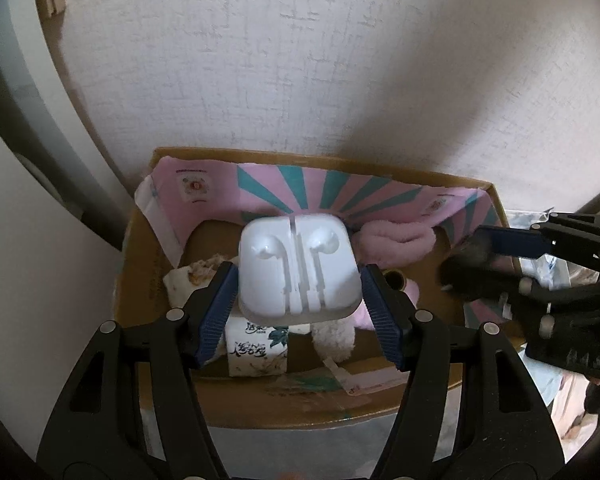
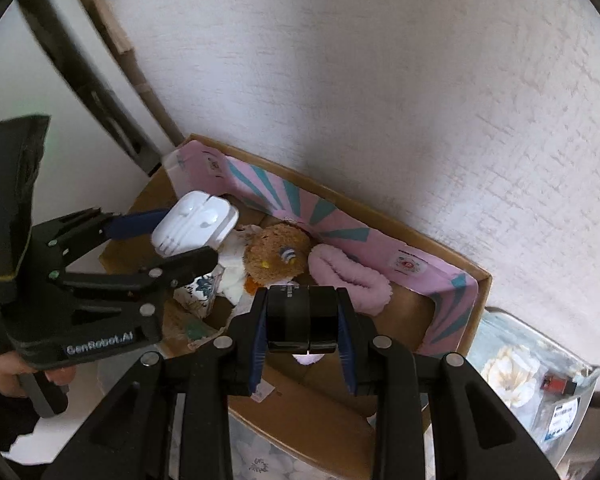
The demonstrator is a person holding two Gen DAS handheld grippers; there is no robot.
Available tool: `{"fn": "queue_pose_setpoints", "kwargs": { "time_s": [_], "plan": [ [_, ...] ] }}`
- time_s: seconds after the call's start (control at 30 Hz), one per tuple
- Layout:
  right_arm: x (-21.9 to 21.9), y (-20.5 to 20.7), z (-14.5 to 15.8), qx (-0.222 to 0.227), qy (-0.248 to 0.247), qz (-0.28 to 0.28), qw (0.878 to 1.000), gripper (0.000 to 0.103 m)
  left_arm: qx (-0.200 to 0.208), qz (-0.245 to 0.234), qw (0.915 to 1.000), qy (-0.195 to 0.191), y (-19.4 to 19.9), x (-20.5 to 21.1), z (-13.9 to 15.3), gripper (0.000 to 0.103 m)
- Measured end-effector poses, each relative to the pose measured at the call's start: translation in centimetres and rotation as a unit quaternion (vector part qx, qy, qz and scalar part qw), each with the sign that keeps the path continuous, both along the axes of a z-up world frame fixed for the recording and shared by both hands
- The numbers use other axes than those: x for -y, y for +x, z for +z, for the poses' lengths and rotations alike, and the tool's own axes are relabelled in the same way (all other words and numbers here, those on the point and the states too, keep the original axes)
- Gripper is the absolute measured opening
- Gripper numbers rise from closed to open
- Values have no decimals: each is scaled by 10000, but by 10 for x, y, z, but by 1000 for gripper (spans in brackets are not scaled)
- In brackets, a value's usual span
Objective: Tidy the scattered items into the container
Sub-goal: 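Carry the earphone case and black jar into the box and release them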
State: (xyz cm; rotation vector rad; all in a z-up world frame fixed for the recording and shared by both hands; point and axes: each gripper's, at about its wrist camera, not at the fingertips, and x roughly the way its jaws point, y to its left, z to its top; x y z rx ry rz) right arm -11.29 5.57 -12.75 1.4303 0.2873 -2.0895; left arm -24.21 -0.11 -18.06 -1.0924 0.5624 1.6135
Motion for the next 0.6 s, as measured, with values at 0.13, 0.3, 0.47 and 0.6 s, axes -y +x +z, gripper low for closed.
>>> {"fn": "queue_pose_setpoints", "kwargs": {
  "time_s": [0.13, 0.3, 0.47, 0.6],
  "plan": [
    [-1, -1, -4, 96, 158, -27, 9998, 70, -131, 184, 9997, 15, -3, 3, 5, 102],
    [-12, 5, 1, 37, 214, -161, 9996, 70, -36, 203, 9998, 65, -6, 5, 13, 103],
    [-24, 13, 8, 2, 234, -303, 9993, 70, 23, 178, 9998, 79, 1, 9, 16, 103],
    [-30, 19, 13, -75, 289, -403, 9987, 70, 178, 127, 9997, 109, 9, 11, 20, 103]
  ]
}}
